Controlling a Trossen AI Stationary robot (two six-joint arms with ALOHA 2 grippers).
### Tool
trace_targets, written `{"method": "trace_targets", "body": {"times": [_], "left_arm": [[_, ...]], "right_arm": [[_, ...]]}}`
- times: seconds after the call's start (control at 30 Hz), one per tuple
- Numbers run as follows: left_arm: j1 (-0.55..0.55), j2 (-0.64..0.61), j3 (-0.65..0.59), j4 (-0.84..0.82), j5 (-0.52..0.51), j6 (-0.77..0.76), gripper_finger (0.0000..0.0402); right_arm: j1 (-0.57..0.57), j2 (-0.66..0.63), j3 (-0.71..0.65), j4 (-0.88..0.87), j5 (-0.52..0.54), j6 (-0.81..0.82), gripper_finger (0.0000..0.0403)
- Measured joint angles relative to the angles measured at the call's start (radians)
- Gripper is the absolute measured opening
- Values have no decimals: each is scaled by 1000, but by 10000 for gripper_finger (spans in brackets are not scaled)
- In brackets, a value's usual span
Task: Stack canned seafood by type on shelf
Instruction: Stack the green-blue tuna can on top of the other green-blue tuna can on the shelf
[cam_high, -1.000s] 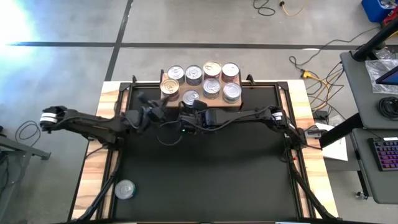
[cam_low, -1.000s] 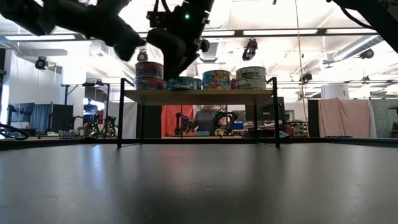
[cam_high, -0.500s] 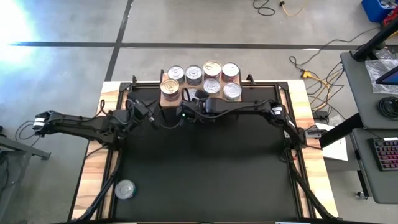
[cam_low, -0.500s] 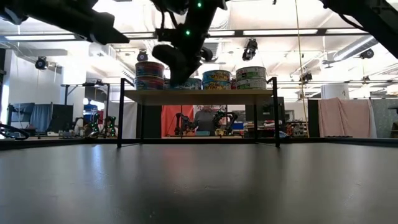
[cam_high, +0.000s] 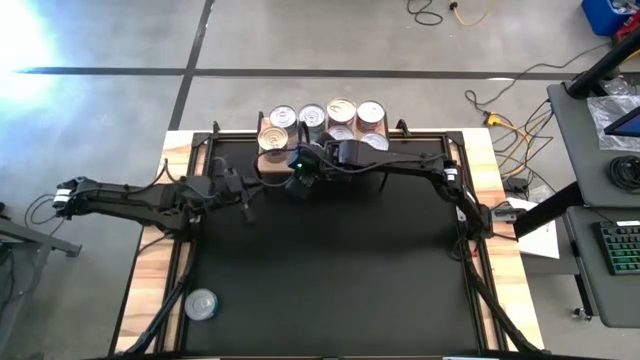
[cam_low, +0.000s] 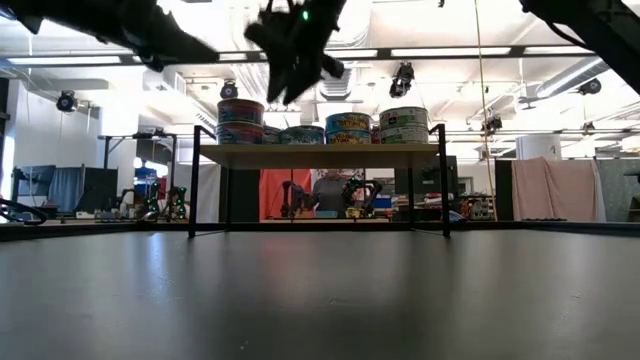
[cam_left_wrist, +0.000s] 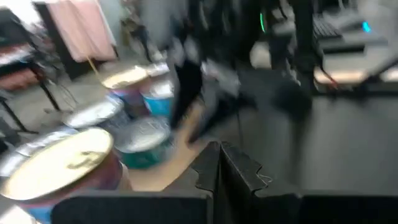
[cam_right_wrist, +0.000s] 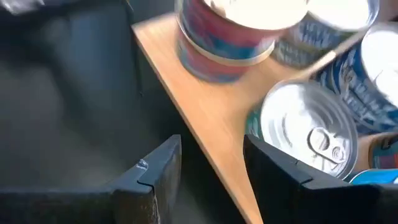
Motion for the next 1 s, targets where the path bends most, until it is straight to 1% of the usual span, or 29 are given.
{"method": "trace_targets", "body": {"times": [0.1, 0.23, 0.3, 0.43, 0.47, 0.53, 0.6, 0.67, 0.77, 0.83, 0.93, 1.0], "left_arm": [[0, 20, 27, -120, 9, -1, 0], [0, 42, 32, -201, 24, -8, 0], [-5, 43, 32, -235, 35, -84, 0], [-30, 34, 62, -354, 35, -289, 0], [-40, 29, 77, -379, 35, -317, 0], [-66, 26, 109, -422, 42, -327, 0], [-84, 26, 141, -468, 77, -295, 0], [-90, 31, 175, -514, 140, -258, 0], [-91, 45, 218, -593, 223, -258, 0], [-98, 55, 244, -651, 264, -310, 0], [-125, 65, 271, -732, 349, -425, 0], [-170, 68, 273, -778, 420, -514, 0]], "right_arm": [[9, -3, 64, -8, 0, 20, 164], [-3, -10, 129, 9, 5, 32, 144], [-23, -30, 124, -5, 40, 80, 129], [-68, -83, 125, -100, 131, 205, 95], [-76, -107, 125, -119, 140, 221, 85], [-81, -153, 126, -139, 162, 225, 65], [-63, -197, 127, -124, 188, 215, 43], [-28, -222, 127, -77, 214, 194, 19], [35, -231, 126, -11, 241, 200, 13], [79, -224, 125, 18, 260, 227, 13], [131, -199, 125, 17, 268, 354, 13], [163, -169, 125, 9, 266, 443, 13]]}}
